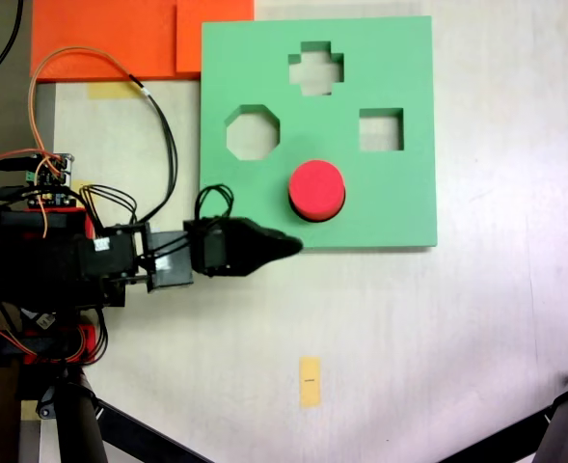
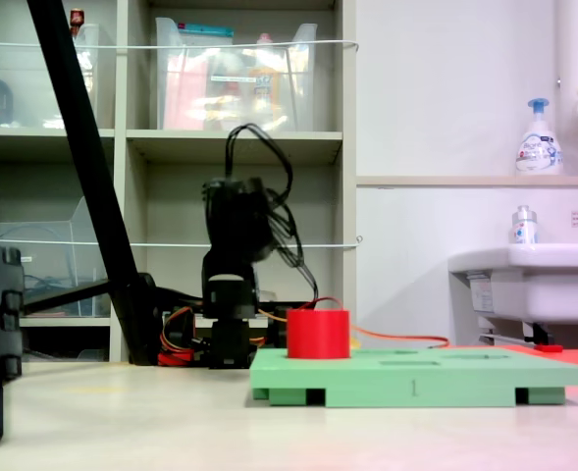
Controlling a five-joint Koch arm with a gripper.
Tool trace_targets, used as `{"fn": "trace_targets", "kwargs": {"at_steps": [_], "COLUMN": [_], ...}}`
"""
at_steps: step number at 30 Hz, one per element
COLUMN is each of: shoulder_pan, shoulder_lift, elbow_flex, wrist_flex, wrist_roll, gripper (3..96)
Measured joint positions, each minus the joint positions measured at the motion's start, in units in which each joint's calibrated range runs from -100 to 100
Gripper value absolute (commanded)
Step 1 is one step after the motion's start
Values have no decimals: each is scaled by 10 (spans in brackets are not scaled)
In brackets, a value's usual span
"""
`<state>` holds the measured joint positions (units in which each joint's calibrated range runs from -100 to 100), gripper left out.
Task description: Put the cylinder block into the corresponding hole
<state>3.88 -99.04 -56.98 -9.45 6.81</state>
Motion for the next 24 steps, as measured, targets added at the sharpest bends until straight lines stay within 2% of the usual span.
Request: {"fn": "trace_targets", "kwargs": {"at_steps": [5, 12, 20, 24], "shoulder_pan": [-32, -35, -35, -32], "shoulder_lift": [0, -3, -3, -3], "elbow_flex": [-177, -419, -422, -421], "wrist_flex": [89, 174, 165, 163], "wrist_roll": [-77, -104, -103, -104], "gripper": [470, 469, 466, 497]}}
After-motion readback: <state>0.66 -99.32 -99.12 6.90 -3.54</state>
